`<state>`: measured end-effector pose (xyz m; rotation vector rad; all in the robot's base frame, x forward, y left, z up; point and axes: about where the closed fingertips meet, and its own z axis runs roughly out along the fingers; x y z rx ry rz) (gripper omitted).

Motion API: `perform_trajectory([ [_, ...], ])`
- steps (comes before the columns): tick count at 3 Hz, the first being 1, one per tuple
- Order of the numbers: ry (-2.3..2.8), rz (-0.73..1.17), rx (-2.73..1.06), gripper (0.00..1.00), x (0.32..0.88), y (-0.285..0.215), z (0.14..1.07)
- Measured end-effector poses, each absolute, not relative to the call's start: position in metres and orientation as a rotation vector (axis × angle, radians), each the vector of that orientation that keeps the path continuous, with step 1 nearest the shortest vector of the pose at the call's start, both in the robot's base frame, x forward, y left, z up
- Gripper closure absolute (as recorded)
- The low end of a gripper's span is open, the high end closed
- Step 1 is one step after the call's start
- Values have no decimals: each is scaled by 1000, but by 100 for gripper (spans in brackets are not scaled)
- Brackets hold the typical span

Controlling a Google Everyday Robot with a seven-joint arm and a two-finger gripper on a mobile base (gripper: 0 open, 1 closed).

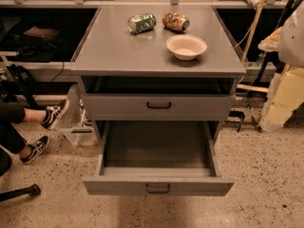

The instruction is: Close middle drawer

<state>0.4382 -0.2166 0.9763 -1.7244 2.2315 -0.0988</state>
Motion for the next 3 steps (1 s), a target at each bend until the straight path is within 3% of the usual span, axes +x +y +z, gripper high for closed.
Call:
perform_trajectory([
  [2,2250,-81,-1710,0,434,-216,960],
  [3,2301,37,-1709,0,422,-216,911],
])
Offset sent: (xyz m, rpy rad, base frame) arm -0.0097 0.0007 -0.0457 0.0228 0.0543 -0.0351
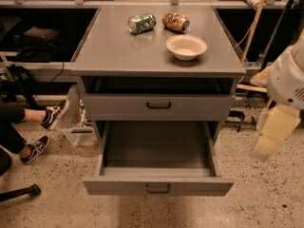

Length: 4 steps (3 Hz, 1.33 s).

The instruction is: Close middle drawer

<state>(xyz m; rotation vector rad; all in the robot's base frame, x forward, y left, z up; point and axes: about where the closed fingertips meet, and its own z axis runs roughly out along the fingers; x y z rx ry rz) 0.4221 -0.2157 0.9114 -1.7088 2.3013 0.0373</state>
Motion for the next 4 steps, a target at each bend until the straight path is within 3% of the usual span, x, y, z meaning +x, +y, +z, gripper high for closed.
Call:
perform_trajectory([
  [1,2393,225,-1742,0,395,-207,836],
  [3,2413,223,-1734,0,395,-205,811],
  [4,2419,304,-1742,0,384,-208,746],
])
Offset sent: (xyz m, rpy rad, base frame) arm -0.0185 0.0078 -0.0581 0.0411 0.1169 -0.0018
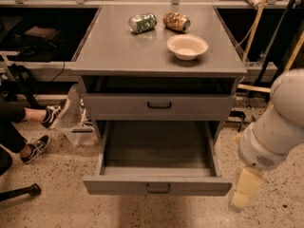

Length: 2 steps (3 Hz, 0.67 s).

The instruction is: Close middle drawer

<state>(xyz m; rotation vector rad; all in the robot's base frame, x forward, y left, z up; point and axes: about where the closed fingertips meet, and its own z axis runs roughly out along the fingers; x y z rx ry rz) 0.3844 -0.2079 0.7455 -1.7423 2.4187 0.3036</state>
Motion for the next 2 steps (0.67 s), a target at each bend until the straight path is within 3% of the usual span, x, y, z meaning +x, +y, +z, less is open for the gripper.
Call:
perform_trajectory([
  [2,2532,551,-1605,0,357,-244,547],
])
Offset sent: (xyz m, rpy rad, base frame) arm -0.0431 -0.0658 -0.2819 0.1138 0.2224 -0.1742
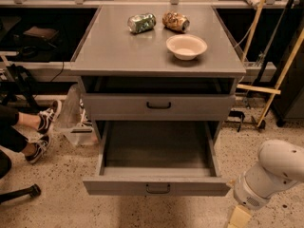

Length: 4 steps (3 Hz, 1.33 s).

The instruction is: Close middle drawer

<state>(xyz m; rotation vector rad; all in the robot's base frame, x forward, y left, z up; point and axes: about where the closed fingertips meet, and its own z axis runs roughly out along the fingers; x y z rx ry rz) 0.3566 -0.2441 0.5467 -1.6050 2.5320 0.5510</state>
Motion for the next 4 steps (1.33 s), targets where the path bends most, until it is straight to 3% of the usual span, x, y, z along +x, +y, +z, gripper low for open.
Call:
perform_trajectory([
  [2,2454,610,-1635,0,350,-237,511],
  [4,2340,793,-1643,0,339,-219,425],
])
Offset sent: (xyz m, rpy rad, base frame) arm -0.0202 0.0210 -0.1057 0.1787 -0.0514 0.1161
